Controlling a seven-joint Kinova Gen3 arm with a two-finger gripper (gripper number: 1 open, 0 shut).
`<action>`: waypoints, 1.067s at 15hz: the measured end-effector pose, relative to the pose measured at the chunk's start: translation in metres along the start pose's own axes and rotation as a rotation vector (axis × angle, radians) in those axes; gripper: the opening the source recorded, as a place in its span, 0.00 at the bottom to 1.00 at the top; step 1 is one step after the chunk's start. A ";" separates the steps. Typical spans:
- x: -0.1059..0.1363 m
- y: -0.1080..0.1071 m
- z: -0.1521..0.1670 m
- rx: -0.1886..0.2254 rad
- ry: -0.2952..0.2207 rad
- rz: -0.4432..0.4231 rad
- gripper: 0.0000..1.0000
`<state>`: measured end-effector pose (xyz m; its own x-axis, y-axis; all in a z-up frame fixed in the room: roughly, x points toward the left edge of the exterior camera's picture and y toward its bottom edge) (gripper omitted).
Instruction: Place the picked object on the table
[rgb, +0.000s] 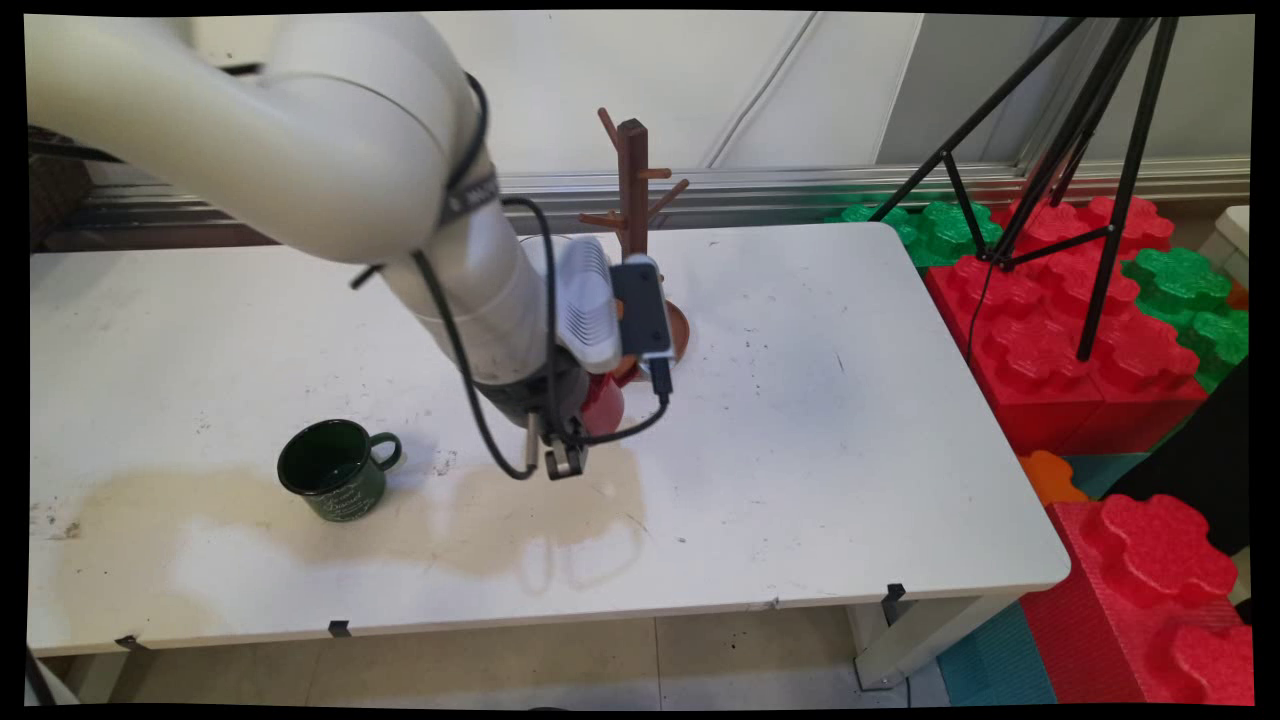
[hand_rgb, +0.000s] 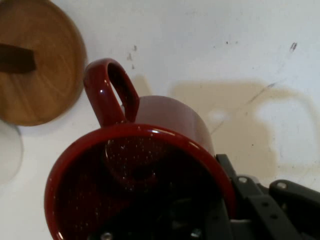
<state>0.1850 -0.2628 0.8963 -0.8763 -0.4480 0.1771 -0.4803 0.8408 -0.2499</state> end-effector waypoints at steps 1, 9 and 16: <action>0.005 -0.001 0.012 -0.013 -0.012 0.004 0.00; 0.024 -0.008 0.073 -0.072 -0.062 0.011 0.00; 0.027 -0.009 0.098 -0.097 -0.085 0.009 0.00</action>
<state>0.1619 -0.3129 0.8101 -0.8824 -0.4612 0.0928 -0.4704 0.8683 -0.1573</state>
